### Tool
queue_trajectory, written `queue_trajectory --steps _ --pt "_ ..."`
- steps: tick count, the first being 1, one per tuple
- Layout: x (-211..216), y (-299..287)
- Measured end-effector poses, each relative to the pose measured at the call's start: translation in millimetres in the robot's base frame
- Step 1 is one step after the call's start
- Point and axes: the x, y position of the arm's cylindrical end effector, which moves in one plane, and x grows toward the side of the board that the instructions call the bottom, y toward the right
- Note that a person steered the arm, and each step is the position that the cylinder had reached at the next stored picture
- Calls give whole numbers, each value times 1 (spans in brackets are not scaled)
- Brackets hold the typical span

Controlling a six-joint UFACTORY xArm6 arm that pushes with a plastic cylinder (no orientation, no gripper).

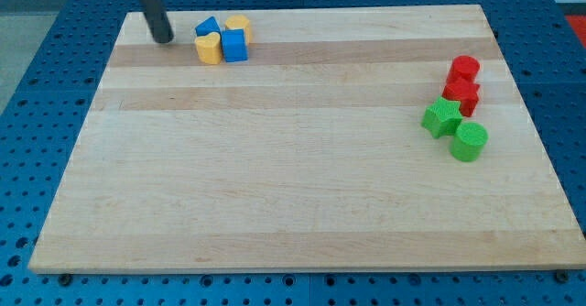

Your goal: Push the blue cube along with blue triangle up a bit

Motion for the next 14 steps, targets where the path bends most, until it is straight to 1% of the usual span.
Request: queue_trajectory --steps 1,2,3,4,5,6,7,8,9,10,11,12,13,14 --pt "0 51" --pt "21 56" --pt "8 56" --pt "-26 45" --pt "1 80" --pt "43 83" --pt "54 147" --pt "54 154" --pt "30 141" --pt "52 104" --pt "75 99" --pt "93 113" --pt "112 98" --pt "119 81"
